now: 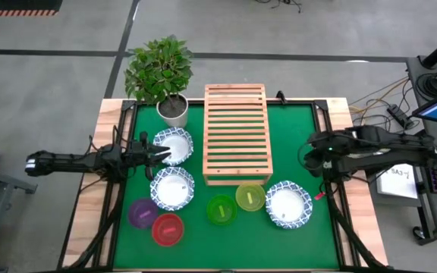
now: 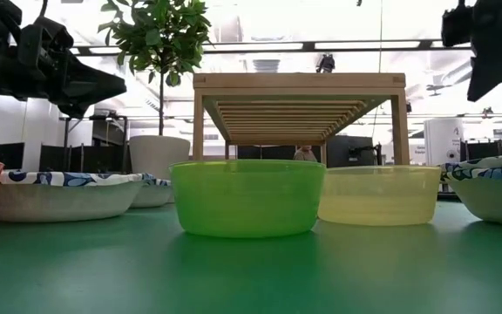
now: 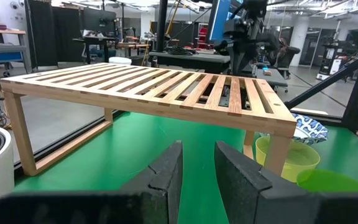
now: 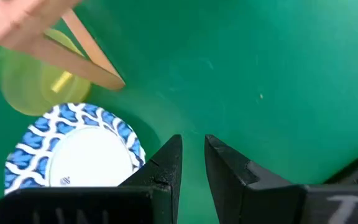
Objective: Place and stack bowls onto a shelf
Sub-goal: Put the white patterned bowl on the shelf
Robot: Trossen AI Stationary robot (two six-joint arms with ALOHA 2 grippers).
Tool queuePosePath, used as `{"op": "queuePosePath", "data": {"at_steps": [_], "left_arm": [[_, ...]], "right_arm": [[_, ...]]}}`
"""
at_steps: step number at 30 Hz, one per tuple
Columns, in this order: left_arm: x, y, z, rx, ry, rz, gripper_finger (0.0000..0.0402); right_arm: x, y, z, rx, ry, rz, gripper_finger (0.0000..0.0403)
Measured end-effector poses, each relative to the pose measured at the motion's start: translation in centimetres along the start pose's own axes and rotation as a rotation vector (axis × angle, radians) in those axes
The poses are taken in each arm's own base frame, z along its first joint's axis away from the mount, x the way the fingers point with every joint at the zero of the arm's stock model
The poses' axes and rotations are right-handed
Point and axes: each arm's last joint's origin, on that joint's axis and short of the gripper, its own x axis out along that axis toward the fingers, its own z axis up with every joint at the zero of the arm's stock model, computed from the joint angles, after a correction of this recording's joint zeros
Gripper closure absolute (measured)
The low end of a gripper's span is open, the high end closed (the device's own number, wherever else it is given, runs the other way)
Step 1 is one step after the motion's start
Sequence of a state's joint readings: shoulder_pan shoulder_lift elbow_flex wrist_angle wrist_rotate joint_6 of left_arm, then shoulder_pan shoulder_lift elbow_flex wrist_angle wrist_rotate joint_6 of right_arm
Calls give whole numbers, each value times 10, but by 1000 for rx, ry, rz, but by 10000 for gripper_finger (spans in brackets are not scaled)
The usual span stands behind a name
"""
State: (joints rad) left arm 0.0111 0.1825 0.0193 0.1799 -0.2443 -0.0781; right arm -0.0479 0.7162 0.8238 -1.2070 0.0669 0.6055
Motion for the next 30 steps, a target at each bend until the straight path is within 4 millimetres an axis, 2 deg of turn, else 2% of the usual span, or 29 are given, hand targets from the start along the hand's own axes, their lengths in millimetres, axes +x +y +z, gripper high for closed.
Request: {"op": "queuePosePath", "data": {"at_steps": [9, 15, 18, 21, 26, 30], "left_arm": [[0, 0, 0, -209, 1, 0, 326], [0, 0, 0, -220, 1, 0, 326], [0, 0, 0, -220, 1, 0, 326], [0, 0, 0, -219, 2, 0, 326], [0, 0, 0, -219, 4, 1, 326], [0, 0, 0, -219, 4, 1, 326]], "right_arm": [[22, 17, 8, 24, 236, 112, 339], [37, 25, 13, 23, 336, 102, 275], [45, 28, 14, -63, 336, 75, 235], [52, 34, 10, -199, 311, 118, 214], [59, 40, 0, -272, 266, 70, 213], [67, 48, -5, -287, 213, 94, 223]]}}
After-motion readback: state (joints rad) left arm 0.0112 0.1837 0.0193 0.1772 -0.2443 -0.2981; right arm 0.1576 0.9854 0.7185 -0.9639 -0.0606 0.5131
